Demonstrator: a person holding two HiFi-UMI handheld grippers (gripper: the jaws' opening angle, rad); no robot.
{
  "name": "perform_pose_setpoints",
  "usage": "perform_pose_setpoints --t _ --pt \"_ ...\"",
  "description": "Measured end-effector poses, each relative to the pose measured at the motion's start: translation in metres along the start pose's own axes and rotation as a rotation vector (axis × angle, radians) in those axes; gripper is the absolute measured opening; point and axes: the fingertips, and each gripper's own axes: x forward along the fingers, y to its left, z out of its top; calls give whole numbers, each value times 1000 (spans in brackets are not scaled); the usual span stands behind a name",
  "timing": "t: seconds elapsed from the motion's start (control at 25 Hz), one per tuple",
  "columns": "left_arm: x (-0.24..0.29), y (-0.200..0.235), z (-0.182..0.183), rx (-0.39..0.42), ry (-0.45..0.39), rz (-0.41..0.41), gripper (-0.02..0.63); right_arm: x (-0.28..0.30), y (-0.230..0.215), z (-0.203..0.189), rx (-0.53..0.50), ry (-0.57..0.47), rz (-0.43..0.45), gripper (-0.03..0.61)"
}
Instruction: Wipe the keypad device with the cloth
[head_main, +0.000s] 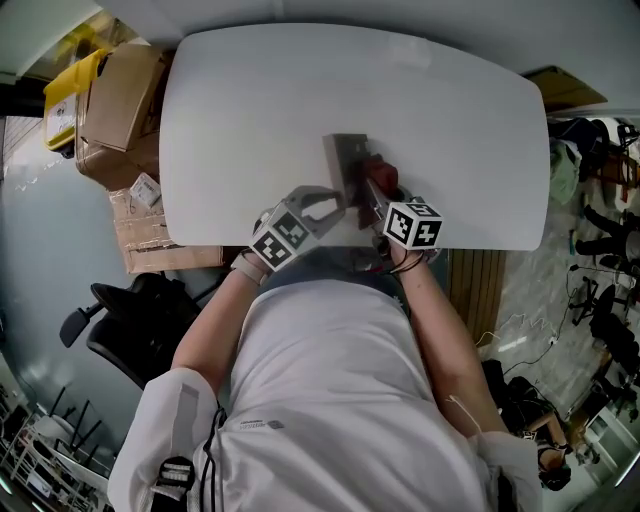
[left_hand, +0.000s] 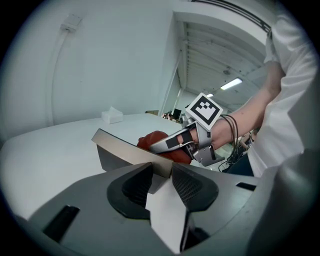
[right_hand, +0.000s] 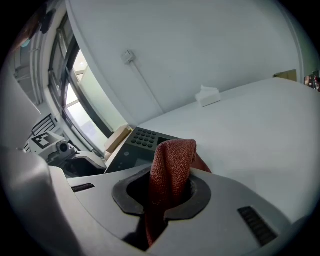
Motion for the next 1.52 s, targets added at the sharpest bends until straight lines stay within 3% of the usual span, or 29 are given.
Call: perform_pose_setpoints --t 0.8,1.04,1.32,1.52 --pt "2 2 -2 -22 23 24 115 12 -40 -9 48 54 -96 54" --pt "1 2 -3 -39 27 7 115 3 -31 5 40 93 -65 54" --pt "2 4 -7 -32 13 9 115 -3 30 49 -58 70 66 54" --pt "3 5 -7 -43 -4 12 115 1 66 61 -38 73 139 54"
